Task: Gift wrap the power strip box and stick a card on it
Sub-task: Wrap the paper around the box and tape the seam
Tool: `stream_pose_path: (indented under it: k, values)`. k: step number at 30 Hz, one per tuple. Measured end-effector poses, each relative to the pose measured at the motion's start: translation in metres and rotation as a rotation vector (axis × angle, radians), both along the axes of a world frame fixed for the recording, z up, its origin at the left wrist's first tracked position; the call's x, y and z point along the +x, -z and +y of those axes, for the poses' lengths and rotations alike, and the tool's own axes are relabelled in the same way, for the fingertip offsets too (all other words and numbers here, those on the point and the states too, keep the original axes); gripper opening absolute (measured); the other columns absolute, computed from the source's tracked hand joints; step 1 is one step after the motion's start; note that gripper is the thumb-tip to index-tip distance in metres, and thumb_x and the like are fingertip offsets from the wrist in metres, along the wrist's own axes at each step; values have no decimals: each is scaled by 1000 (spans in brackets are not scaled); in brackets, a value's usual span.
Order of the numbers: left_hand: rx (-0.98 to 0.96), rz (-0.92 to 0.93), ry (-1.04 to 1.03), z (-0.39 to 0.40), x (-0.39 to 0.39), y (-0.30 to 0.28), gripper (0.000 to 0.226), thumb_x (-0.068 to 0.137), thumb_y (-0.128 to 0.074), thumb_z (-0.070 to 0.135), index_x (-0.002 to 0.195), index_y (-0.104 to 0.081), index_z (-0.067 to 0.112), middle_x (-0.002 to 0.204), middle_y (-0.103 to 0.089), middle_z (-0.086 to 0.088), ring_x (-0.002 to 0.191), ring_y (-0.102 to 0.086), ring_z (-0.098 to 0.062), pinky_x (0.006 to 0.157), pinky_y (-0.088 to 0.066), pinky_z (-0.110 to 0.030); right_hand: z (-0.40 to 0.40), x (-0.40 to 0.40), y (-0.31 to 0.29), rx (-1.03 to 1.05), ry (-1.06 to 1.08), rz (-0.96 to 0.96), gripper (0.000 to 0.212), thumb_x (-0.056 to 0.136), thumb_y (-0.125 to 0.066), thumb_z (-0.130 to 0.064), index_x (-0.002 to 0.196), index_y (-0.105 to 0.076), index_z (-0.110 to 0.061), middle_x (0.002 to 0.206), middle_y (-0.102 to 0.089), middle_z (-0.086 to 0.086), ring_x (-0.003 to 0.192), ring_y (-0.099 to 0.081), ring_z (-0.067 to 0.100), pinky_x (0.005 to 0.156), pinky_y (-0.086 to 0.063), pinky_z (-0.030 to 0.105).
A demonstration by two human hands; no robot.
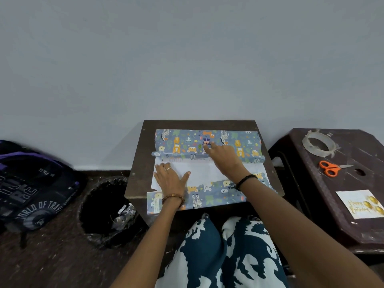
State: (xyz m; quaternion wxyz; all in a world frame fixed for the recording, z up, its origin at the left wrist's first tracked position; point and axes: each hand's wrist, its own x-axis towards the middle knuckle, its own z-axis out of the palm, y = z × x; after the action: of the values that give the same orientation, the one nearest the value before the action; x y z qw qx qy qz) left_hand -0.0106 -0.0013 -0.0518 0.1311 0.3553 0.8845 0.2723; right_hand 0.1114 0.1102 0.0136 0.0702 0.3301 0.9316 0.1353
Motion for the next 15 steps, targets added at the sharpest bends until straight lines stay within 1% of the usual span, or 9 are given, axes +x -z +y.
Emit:
stream_pose_path:
  k: [3, 7, 8, 10, 12, 14, 15]
  values:
    - [104, -5, 3, 1, 1, 3, 75, 80, -68, 38, 137, -34, 3, 142, -30, -21, 136, -20, -36, 113, -12, -47, 0, 0, -1, 21, -7, 9, 60, 90, -46, 5, 144, -21, -8, 140, -42, 14, 90, -62, 26, 60, -34, 29]
    - [120, 32, 21, 3, 0, 9, 70, 80, -68, 37, 137, -38, 10, 141, -31, -21, 136, -20, -37, 111, -14, -50, -1, 1, 2, 34, 5, 37, 61, 90, -46, 4, 144, -22, -9, 141, -40, 13, 88, -63, 26, 53, -30, 29]
    - [109, 44, 29, 3, -1, 9, 67, 81, -67, 38, 135, -40, 10, 141, -32, -20, 137, -19, -38, 111, -13, -50, -1, 0, 3, 26, 13, 51, 59, 91, -45, 2, 144, -22, -10, 142, -39, 13, 89, -63, 26, 55, -31, 28]
    - [63, 55, 42, 5, -1, 10, 61, 84, -62, 40, 133, -43, 10, 144, -30, -18, 139, -14, -37, 112, -10, -49, 0, -1, 6, 7, 23, 65, 56, 94, -49, -11, 144, -24, -11, 143, -38, 12, 95, -62, 27, 63, -35, 30]
    - [16, 68, 52, 5, -1, 10, 58, 87, -58, 43, 132, -43, 10, 146, -26, -16, 141, -8, -35, 114, -6, -47, 1, -2, 7, -28, 40, 64, 64, 91, -56, -35, 143, -26, -12, 143, -39, 11, 101, -61, 28, 68, -40, 31]
    - [-9, 84, 60, 5, -1, 11, 57, 88, -54, 44, 133, -43, 10, 147, -24, -16, 142, -6, -34, 115, -4, -46, 2, -5, 7, -54, 73, 69, 73, 86, -52, -56, 141, -31, -13, 140, -42, 10, 103, -60, 28, 72, -43, 32]
    - [-19, 89, 61, 5, -1, 11, 58, 89, -53, 45, 134, -42, 10, 148, -23, -16, 142, -4, -34, 115, -3, -46, 2, -7, 7, -47, 86, 84, 73, 86, -46, -62, 139, -35, -13, 137, -46, 10, 104, -60, 28, 72, -42, 32]
